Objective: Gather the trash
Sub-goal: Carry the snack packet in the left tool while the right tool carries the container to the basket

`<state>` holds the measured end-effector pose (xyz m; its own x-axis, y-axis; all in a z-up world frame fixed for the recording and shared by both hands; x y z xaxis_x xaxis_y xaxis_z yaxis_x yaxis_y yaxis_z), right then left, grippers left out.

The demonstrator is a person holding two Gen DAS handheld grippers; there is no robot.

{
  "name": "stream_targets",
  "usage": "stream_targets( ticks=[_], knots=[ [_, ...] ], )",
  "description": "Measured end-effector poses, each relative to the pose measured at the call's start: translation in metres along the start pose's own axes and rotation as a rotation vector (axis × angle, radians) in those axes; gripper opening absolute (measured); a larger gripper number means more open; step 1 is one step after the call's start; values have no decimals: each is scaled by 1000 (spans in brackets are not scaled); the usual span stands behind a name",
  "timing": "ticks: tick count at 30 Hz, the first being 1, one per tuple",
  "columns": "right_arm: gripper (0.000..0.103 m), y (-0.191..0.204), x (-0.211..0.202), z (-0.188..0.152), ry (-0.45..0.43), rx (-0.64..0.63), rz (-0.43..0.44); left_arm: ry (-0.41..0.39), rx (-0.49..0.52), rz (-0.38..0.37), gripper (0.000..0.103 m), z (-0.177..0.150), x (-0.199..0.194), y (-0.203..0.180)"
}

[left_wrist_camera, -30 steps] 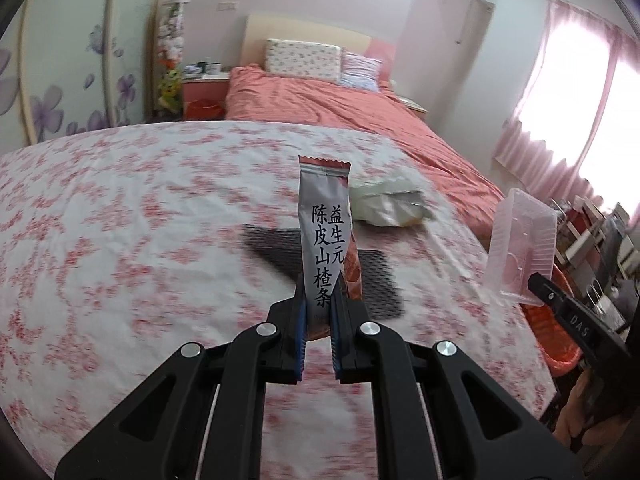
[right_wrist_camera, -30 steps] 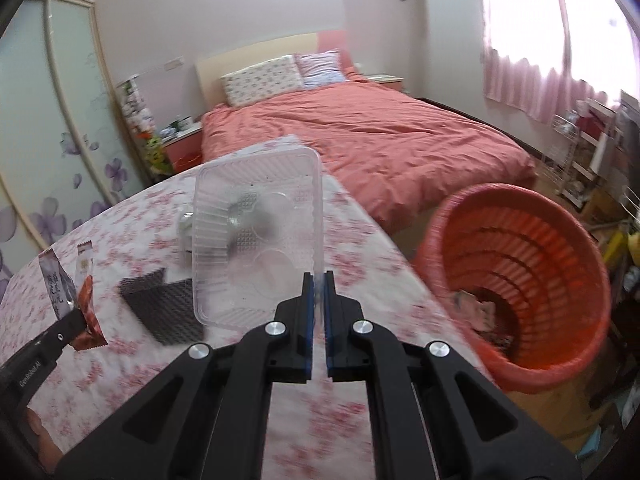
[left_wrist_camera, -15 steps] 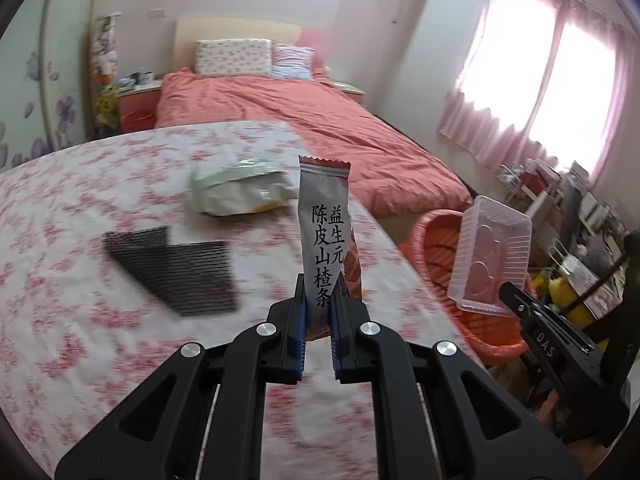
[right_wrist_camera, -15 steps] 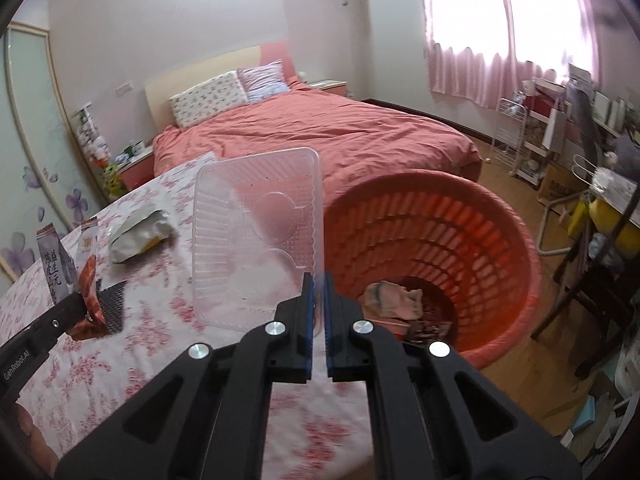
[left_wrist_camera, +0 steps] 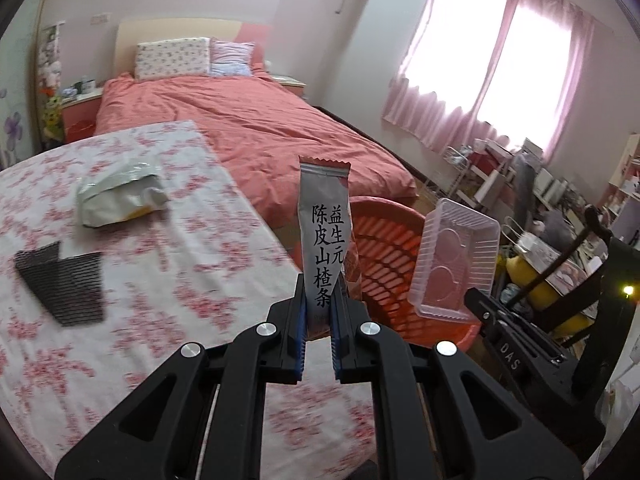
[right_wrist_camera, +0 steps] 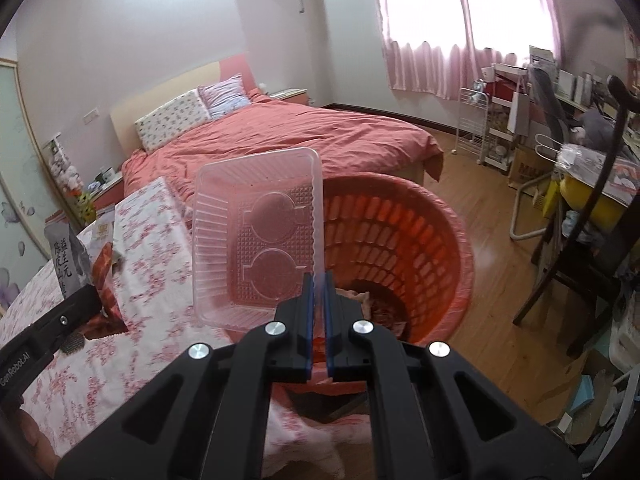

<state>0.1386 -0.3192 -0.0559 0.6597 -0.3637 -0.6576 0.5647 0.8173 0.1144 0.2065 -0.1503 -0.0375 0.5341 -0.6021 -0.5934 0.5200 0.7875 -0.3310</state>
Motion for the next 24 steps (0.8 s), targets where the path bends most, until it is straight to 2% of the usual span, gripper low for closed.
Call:
stream_targets(
  ticks=[10,24],
  knots=[
    [5,-35,13,5,-2,44,-35,39,35,-73,9,-4,31,-36],
    [5,-47,34,8,13,67,-38,98,67,-70,9,-10,63,-57]
  ],
)
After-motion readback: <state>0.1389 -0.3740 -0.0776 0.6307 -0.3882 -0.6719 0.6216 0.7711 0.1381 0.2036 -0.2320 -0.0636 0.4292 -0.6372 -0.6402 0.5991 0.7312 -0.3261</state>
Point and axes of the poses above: each gripper's, at about its wrist camera, not at the fingertips, and x roughly the way its jaws point, y to its left, z to its top, the point moved 7 cm from there along x, roughly the way its jaws point, and after that the axes turned 5 degrees about -z, right-handed, at the moved point
